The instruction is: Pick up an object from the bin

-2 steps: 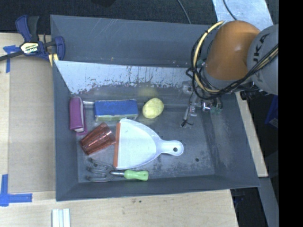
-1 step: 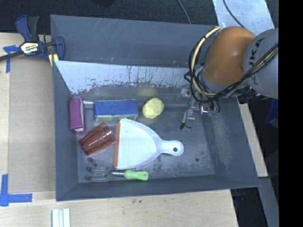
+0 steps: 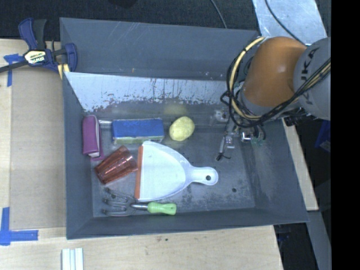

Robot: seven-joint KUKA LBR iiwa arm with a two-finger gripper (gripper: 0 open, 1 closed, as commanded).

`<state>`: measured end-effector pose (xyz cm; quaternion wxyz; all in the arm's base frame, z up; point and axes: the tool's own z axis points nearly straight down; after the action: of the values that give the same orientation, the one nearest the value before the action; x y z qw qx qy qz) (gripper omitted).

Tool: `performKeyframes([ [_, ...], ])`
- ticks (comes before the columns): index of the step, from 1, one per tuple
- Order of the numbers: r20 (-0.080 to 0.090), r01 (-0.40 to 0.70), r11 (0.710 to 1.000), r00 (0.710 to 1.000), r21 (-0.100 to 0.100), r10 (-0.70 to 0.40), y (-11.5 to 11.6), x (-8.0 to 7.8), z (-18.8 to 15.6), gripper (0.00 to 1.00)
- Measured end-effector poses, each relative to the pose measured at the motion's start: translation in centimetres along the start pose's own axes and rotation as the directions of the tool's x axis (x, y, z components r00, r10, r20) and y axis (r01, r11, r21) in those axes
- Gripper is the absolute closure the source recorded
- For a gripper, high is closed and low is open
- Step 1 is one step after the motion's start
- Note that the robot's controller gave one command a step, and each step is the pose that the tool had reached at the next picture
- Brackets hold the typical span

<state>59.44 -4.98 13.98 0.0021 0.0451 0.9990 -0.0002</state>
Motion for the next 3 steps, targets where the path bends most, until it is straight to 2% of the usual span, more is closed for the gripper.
performKeyframes([
  [1, 0.005, 0.044, 0.999, 0.999, -0.001, -0.044, -0.5, 0.7, -1.2, 0.0],
  [2, 0.004, 0.068, 0.998, 0.998, 0.0, -0.068, 0.5, 3.6, -3.2, 0.0],
  [3, 0.012, 0.243, 0.97, 0.97, 0.003, -0.243, 0.4, 2.9, -1.7, 0.0],
])
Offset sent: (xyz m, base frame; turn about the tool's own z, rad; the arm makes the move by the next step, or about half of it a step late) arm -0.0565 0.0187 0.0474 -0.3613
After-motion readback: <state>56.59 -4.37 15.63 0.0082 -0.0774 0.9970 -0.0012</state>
